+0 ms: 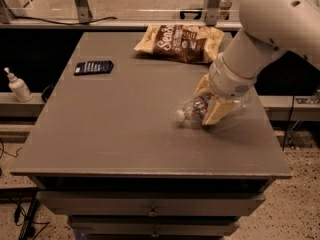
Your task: Place water bottle upright
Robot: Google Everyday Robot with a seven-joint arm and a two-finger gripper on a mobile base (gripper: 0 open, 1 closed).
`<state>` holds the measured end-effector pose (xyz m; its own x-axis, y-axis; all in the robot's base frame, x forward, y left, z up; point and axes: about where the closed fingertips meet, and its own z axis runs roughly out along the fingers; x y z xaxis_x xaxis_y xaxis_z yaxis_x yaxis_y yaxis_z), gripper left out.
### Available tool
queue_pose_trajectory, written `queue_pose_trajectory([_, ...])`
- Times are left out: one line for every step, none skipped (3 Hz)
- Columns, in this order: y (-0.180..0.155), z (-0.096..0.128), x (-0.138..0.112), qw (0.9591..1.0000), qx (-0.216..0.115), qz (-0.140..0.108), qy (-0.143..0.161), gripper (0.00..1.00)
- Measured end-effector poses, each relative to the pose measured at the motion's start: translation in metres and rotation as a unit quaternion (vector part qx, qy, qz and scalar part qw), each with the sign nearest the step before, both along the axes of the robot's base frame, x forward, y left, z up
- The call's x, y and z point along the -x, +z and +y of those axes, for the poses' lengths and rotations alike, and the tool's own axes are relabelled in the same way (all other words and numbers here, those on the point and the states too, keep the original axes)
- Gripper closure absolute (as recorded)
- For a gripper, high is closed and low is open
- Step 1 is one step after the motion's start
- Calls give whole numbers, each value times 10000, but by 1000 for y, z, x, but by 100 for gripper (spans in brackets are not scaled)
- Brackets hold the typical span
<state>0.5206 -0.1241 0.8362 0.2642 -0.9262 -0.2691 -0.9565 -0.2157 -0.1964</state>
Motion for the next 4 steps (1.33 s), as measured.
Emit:
queue_pose_trajectory([14, -1, -11, 9999, 48, -10, -157, 88])
queue_pose_trajectory([32, -10, -25, 9986, -250, 69, -457, 100])
queue_pose_trajectory([69, -15, -47, 9873, -1307, 154, -892, 100])
queue_pose_trajectory([106, -12, -60, 9622, -2450, 205, -1172, 100])
